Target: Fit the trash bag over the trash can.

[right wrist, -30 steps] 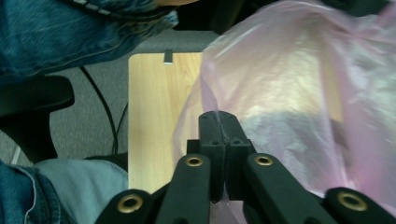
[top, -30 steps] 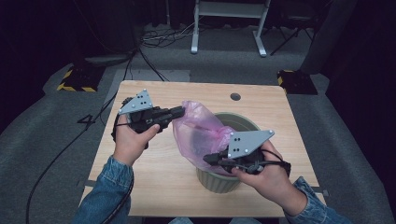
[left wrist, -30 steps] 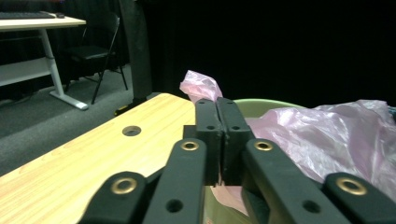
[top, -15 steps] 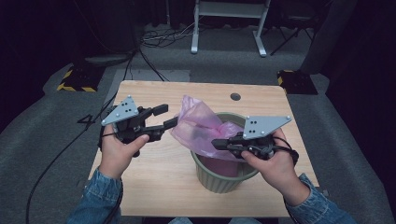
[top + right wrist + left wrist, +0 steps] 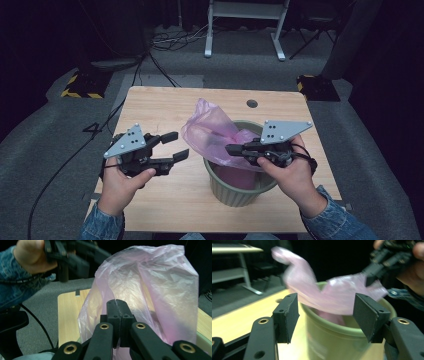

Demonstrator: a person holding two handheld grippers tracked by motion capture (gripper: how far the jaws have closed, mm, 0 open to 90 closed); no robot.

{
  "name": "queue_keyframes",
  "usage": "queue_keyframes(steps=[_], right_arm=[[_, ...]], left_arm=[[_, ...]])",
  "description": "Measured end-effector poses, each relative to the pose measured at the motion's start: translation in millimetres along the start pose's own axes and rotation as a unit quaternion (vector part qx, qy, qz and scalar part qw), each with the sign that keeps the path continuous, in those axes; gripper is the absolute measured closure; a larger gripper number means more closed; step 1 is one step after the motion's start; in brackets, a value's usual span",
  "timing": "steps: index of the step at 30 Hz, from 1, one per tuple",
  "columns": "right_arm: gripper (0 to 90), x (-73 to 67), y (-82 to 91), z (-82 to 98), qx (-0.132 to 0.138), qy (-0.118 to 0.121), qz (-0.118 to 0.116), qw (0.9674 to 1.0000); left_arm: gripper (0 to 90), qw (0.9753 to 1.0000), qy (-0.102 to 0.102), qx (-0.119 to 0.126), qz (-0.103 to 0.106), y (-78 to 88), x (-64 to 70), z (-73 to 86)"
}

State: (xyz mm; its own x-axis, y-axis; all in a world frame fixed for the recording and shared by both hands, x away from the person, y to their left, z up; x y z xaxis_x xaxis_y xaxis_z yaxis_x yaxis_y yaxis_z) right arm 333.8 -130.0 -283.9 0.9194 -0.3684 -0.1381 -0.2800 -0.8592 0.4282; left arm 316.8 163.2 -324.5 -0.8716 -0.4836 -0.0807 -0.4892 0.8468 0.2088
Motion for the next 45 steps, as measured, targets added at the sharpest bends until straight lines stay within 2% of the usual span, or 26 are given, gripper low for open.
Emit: queue_keyframes(steps=[5,12,15,17,19,21,22,23,26,27,28,29,36,37,38,40,45], right_arm=[[90.0,-3.5,-4.7,-2.2,0.007,0.003,-0.004,1.0],[90.0,-3.9,-15.4,-1.3,0.017,-0.004,-0.012,0.9998],[90.0,-5.2,-20.7,-0.2,0.018,-0.006,-0.017,0.9997],[90.0,-6.7,-23.6,-0.4,0.019,-0.006,-0.022,0.9996],[90.0,-8.2,-25.4,-0.8,0.02,-0.007,-0.026,0.9994],[90.0,-9.3,-27.1,-1.1,0.019,-0.006,-0.029,0.9994],[90.0,-9.4,-27.4,-1.2,0.019,-0.006,-0.03,0.9993],[90.0,-9.3,-27.5,-1.2,0.02,-0.006,-0.031,0.9993],[90.0,-8.1,-25.9,-1.0,0.024,-0.01,-0.037,0.999],[90.0,-7.4,-23.9,-1.5,0.027,-0.01,-0.033,0.999],[90.0,-5.7,-19.6,-2.6,0.033,-0.01,-0.03,0.9989],[90.0,-4.5,-16.8,-3.3,0.036,-0.012,-0.029,0.9988],[90.0,10.8,7.3,-6.0,0.046,-0.018,0.006,0.9987],[90.0,16.9,16.6,-6.5,0.049,-0.019,0.022,0.9984],[90.0,16.9,16.6,-6.5,0.049,-0.019,0.022,0.9984],[90.0,25.6,27.1,-5.8,0.052,-0.024,0.041,0.9975],[90.0,55.9,49.3,7.3,0.047,-0.059,0.084,0.9936]], left_arm=[[34.6,0.9996,-0.002,-0.003,0.026,-20.4,6.7,5.1],[30.3,0.9985,-0.01,-0.002,0.054,-37.1,17.6,2.3],[31.5,0.998,-0.017,-0.001,0.06,-42.1,21.7,-0.6],[42.2,0.9974,-0.021,0.0,0.069,-44.5,23.2,-1.7],[48.8,0.9967,-0.023,0.003,0.077,-46.8,24.7,-2.7],[63.7,0.9951,-0.029,0.007,0.094,-48.1,27.3,-4.2],[67.2,0.9942,-0.034,0.008,0.101,-48.5,28.8,-5.5],[70.9,0.9943,-0.037,0.008,0.099,-48.8,29.9,-6.3],[73.2,0.9946,-0.045,0.003,0.094,-47.1,29.4,-7.6],[78.3,0.9952,-0.044,0.006,0.087,-44.0,27.7,-6.8],[88.4,0.9951,-0.035,0.016,0.091,-42.3,26.0,-6.6],[88.6,0.995,-0.027,0.023,0.093,-40.0,23.9,-6.3],[90.0,0.997,-0.028,0.011,0.072,-30.0,16.5,-5.7],[90.0,0.9973,-0.027,0.01,0.068,-28.3,15.3,-5.6],[90.0,0.9976,-0.028,0.008,0.063,-26.6,13.4,-5.3],[90.0,0.9981,-0.027,0.003,0.055,-22.5,9.1,-4.1],[90.0,0.9991,-0.015,-0.008,0.04,-11.8,-1.6,3.6]])
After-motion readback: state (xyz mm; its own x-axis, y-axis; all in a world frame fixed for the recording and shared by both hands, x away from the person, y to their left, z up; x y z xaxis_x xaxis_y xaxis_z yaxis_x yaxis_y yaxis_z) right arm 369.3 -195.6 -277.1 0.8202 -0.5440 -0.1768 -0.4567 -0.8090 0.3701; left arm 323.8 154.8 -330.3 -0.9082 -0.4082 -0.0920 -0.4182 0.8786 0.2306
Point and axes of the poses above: each handheld gripper's, and its own axes: y roughly backward along the jaws, z roughly out of its underside, x roughly to its right, the point moved 2 cm from there along -y, roughly forward along the jaws, and after that the axes turned 11 degrees about -y, right-handed, at the moved point
